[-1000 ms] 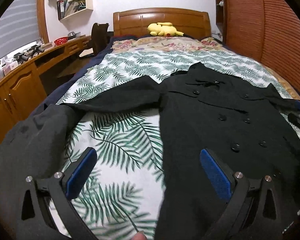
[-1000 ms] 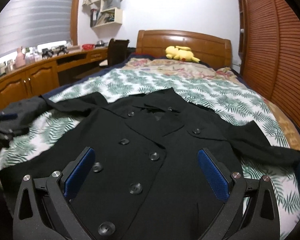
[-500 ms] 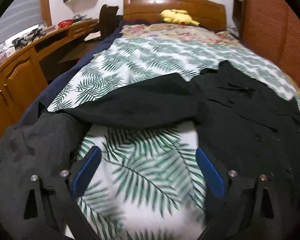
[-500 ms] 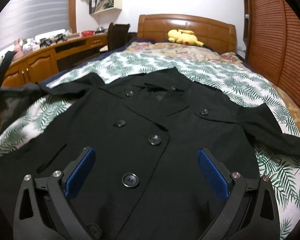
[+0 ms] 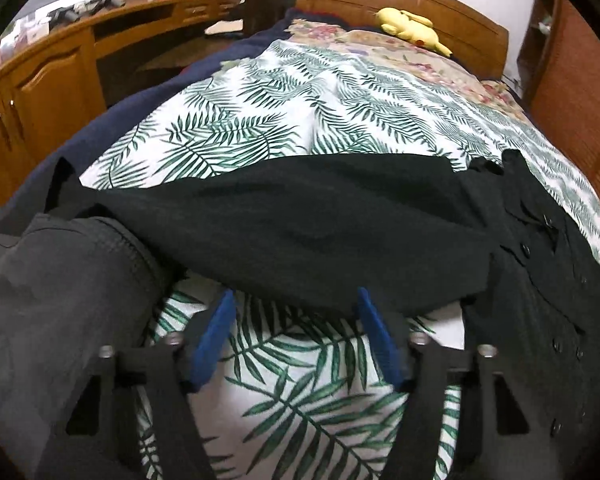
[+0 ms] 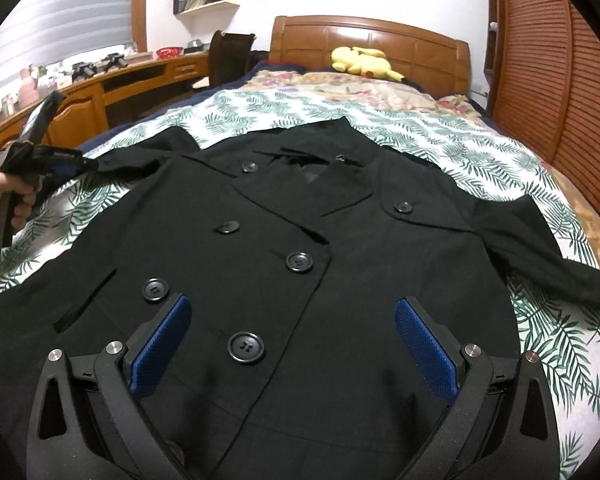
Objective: Fold large clothes
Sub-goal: 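Move the left tool to the coat sleeve nearest it and grasp the cuff, then lift the sleeve with the left gripper and fold it across the coat body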
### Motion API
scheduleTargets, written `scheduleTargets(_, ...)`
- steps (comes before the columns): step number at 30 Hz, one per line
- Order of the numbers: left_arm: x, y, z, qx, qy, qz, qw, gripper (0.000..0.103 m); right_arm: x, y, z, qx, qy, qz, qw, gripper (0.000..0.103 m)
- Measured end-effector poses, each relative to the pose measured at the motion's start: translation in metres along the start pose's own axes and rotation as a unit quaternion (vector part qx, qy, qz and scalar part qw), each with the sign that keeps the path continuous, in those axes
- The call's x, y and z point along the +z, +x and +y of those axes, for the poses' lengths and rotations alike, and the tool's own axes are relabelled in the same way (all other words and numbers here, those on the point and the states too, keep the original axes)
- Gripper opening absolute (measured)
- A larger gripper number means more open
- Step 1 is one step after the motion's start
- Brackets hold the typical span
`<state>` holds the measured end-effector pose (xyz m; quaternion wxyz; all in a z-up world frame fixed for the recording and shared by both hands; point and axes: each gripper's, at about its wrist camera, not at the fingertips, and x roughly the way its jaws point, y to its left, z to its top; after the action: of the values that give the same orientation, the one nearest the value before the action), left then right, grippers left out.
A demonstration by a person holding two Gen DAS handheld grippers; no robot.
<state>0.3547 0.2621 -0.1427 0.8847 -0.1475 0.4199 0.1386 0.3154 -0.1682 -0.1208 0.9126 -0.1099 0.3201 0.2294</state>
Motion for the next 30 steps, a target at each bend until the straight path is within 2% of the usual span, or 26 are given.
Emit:
scheduleTargets(2, 0.002, 0.002, 0.002, 0.004, -0.005, -0.003, 1.0, 0.045, 0.0, 0.001, 0.0, 0.001, -0.001, 0.001, 1.0, 0.103)
scheduleTargets(4, 0.005, 0.005, 0.002, 0.009, -0.003, -0.004, 0.9999, 0.017, 0.0, 0.002, 0.001, 0.002, -0.001, 0.002, 1.0, 0.103)
scheduleTargets(7, 0.01, 0.011, -0.002, 0.009, 0.006, 0.001, 0.9999, 0.001, 0.0, 0.001, -0.001, 0.006, 0.002, 0.002, 1.0, 0.103)
scheduleTargets(12, 0.017, -0.003, -0.018, 0.025, 0.027, -0.014, 0.9992, 0.0, 0.001, -0.003, -0.002, 0.012, 0.006, -0.003, 1.0, 0.103)
scheduleTargets(19, 0.024, -0.061, -0.081, 0.0, 0.091, -0.057, 0.9942, 0.0, 0.005, -0.015, -0.01, 0.013, 0.015, -0.02, 1.0, 0.103)
scheduleTargets(24, 0.017, -0.102, -0.144, -0.03, 0.147, -0.073, 0.986, 0.0, 0.004, -0.033, -0.024, 0.012, 0.027, -0.037, 0.999, 0.103)
scheduleTargets(30, -0.006, -0.119, -0.205, -0.053, 0.207, -0.068, 0.9746, 0.0, 0.008, -0.051, -0.043, 0.012, 0.057, -0.056, 0.997, 0.103)
